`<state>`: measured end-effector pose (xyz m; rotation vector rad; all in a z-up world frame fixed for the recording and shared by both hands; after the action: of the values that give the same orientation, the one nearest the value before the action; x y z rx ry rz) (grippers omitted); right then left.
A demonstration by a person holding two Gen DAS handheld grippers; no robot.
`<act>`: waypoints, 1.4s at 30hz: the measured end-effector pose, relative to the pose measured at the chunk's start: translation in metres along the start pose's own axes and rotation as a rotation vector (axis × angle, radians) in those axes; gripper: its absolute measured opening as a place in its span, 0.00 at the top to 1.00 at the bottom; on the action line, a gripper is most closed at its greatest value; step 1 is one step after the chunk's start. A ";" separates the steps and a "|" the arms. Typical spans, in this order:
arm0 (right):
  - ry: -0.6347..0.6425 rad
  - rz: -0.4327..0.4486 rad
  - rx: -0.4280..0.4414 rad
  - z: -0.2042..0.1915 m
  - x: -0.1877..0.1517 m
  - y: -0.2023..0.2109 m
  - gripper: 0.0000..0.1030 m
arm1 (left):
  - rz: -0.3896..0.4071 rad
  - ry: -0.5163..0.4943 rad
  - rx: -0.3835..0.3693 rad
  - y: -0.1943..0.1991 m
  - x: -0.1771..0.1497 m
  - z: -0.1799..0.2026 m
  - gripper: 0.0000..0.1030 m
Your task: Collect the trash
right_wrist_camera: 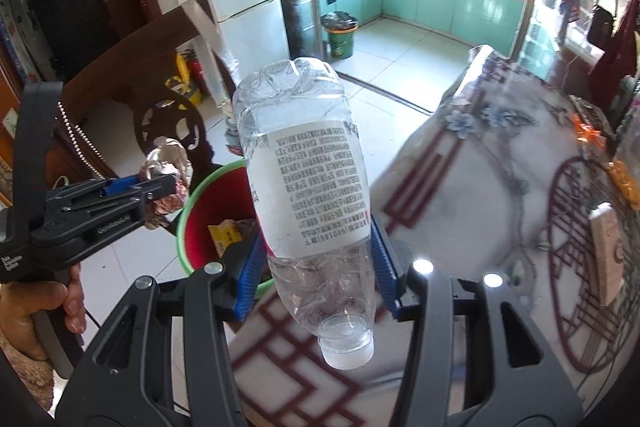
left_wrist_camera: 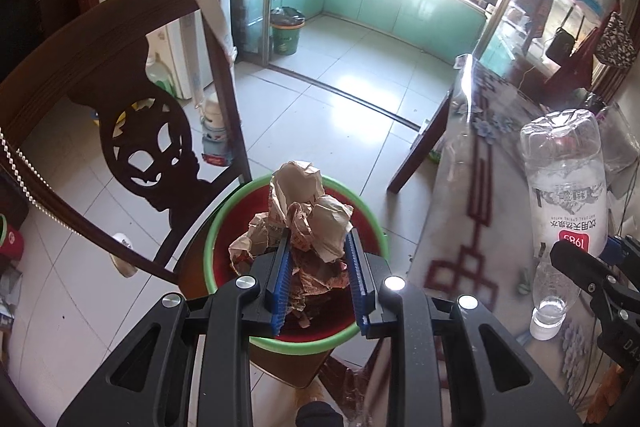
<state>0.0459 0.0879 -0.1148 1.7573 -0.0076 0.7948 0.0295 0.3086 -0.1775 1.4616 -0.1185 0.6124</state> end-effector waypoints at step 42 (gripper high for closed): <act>0.049 -0.142 0.132 -0.046 0.024 -0.082 0.45 | -0.144 0.043 0.038 -0.071 0.010 -0.038 0.59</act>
<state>0.0731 0.1646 -0.1670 1.8397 0.2047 0.7484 0.0597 0.3485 -0.2413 1.4783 0.0319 0.5302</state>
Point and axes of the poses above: each gripper's, at about its wrist camera, not at the fingertips, and y roughly against the way its jaws point, z to its right, x to its top, the point moved 6 cm from there along -y, roughly the way its jaws point, and after that the axes turned 7 degrees about -z, right-handed, at the moved point
